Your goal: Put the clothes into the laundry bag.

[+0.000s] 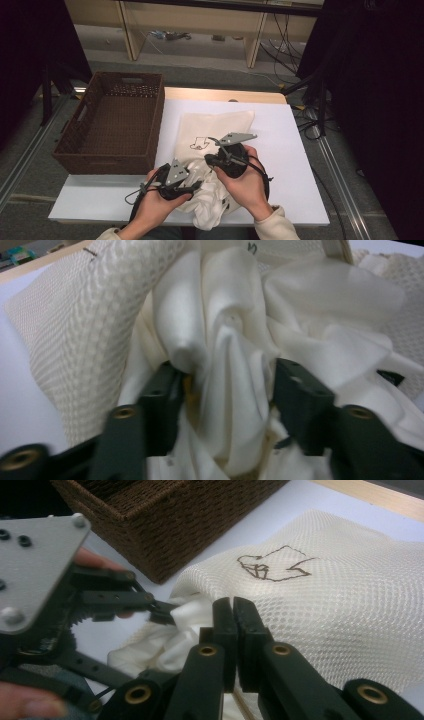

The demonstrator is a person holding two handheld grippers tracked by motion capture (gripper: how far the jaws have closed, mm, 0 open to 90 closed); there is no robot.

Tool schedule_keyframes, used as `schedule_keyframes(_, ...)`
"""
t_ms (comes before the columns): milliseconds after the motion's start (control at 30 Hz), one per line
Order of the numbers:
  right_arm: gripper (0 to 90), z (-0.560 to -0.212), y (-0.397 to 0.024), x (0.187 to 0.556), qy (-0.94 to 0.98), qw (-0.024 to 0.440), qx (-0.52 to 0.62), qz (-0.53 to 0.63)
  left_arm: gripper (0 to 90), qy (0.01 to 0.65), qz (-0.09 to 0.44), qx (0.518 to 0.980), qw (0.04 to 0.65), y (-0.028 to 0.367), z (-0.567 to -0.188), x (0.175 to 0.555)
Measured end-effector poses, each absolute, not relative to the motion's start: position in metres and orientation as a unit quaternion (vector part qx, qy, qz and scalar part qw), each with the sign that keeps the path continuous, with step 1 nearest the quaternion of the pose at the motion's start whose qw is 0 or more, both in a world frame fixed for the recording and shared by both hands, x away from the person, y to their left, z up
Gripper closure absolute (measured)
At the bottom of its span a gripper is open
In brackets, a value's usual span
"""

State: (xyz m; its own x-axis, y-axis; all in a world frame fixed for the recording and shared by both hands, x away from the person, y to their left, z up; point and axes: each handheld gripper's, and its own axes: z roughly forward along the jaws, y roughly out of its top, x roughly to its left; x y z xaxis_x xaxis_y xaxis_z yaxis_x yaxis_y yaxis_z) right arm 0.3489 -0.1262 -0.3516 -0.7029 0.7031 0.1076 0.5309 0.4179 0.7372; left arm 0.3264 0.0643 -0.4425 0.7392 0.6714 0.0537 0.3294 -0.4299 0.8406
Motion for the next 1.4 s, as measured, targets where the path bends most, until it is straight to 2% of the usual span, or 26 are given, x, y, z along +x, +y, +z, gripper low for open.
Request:
schedule_keyframes(133,90.0,-0.353,-0.126,0.350,0.839,0.114,0.358,0.394,71.4,0.312,0.195,0.821,0.438,0.060,-0.440,0.332)
schedule_keyframes(200,90.0,-0.353,-0.125,0.348,0.834,0.106,0.376,0.389,79.5,0.320,0.186,0.817,0.443,0.060,-0.439,0.334)
schedule_keyframes(367,90.0,-0.352,-0.124,0.348,0.837,0.105,0.368,0.391,81.9,0.329,0.190,0.799,0.467,0.053,-0.428,0.334)
schedule_keyframes(500,90.0,-0.349,-0.122,0.344,0.834,0.104,0.371,0.396,81.9,0.329,0.205,0.794,0.469,0.045,-0.426,0.345)
schedule_keyframes(567,90.0,-0.349,-0.121,0.343,0.836,0.103,0.371,0.391,81.6,0.319,0.229,0.801,0.452,0.042,-0.429,0.356)
schedule_keyframes(600,90.0,-0.350,-0.121,0.344,0.836,0.104,0.370,0.391,80.9,0.338,0.223,0.791,0.460,0.039,-0.433,0.359)
schedule_keyframes(667,90.0,-0.352,-0.122,0.346,0.835,0.101,0.373,0.391,76.3,0.331,0.222,0.795,0.458,0.037,-0.435,0.361)
schedule_keyframes(700,90.0,-0.354,-0.123,0.348,0.832,0.103,0.374,0.396,69.9,0.312,0.221,0.810,0.444,0.037,-0.434,0.359)
schedule_keyframes(800,90.0,-0.352,-0.127,0.350,0.831,0.104,0.378,0.393,46.4,0.308,0.199,0.811,0.455,0.037,-0.432,0.347)
schedule_keyframes(900,90.0,-0.351,-0.130,0.350,0.830,0.101,0.383,0.394,34.3,0.292,0.201,0.823,0.443,0.050,-0.425,0.333)
schedule_keyframes(1000,90.0,-0.351,-0.131,0.351,0.829,0.109,0.381,0.395,26.6,0.284,0.211,0.828,0.434,0.066,-0.419,0.316)
schedule_keyframes(1200,90.0,-0.350,-0.130,0.351,0.830,0.109,0.380,0.393,27.7,0.307,0.195,0.826,0.430,0.088,-0.434,0.311)
schedule_keyframes(1400,90.0,-0.352,-0.129,0.352,0.836,0.111,0.368,0.393,31.9,0.307,0.168,0.844,0.408,0.073,-0.450,0.315)
